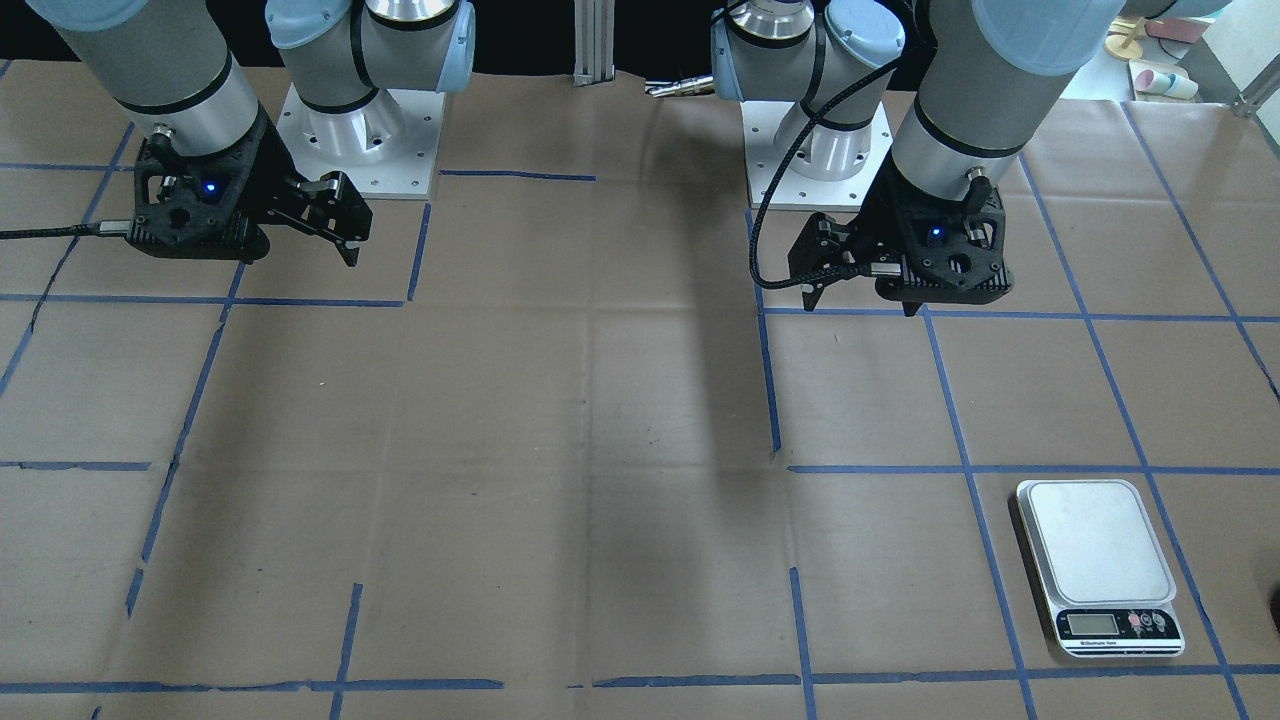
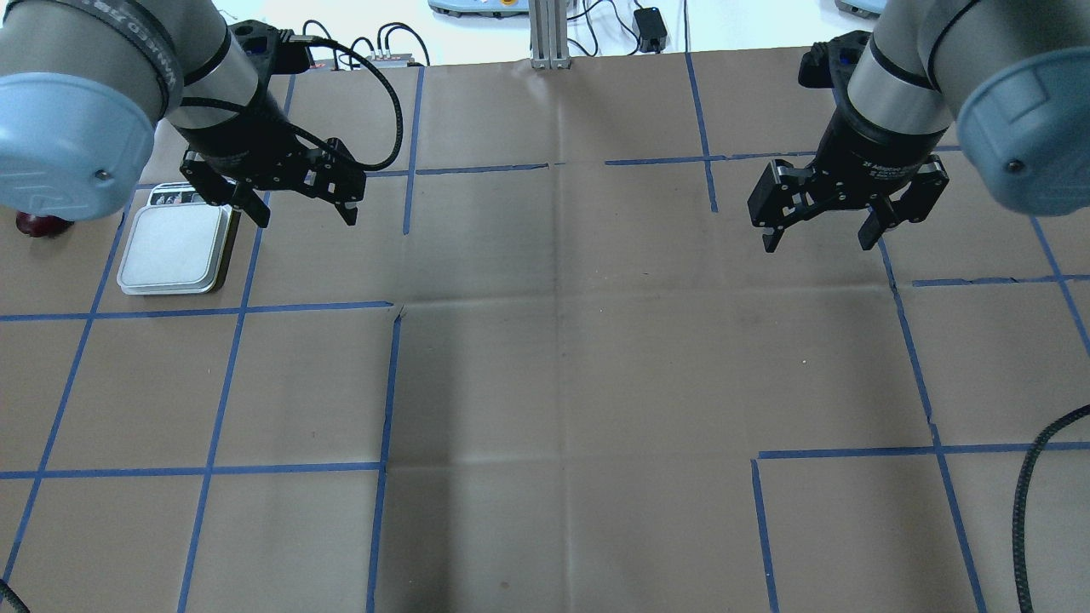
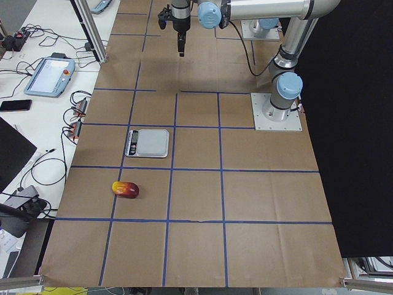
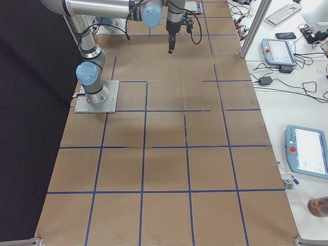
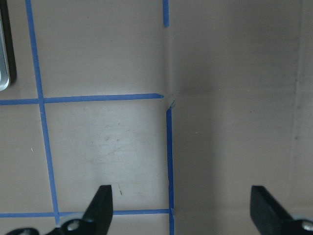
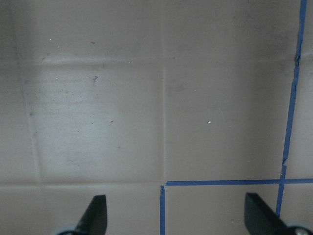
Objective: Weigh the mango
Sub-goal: 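Move the left gripper outward toward the red-yellow mango beside the scale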
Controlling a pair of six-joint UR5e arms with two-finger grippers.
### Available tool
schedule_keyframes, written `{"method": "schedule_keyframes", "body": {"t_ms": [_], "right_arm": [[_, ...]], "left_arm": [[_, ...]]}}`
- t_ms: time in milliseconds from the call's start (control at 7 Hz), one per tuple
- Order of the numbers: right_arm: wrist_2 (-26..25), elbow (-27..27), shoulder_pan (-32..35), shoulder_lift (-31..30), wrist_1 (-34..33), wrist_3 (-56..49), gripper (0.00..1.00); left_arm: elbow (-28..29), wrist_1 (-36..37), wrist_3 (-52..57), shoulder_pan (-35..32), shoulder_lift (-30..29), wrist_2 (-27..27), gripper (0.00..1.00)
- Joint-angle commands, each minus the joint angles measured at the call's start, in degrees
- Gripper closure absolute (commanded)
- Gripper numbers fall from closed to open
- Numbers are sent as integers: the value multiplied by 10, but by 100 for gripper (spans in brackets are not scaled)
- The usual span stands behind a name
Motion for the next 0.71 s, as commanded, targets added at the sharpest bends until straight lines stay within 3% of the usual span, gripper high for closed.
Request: {"method": "schedule_keyframes", "body": {"t_ms": [0, 429, 571], "right_arm": [[0, 0, 0, -1, 0, 0, 0], [0, 0, 0, 0, 0, 0, 0], [0, 0, 0, 0, 0, 0, 0]], "left_arm": [[9, 0, 1, 0, 1, 0, 0], [14, 0, 11, 7, 1, 0, 0], [20, 0, 27, 40, -5, -6, 0]]}}
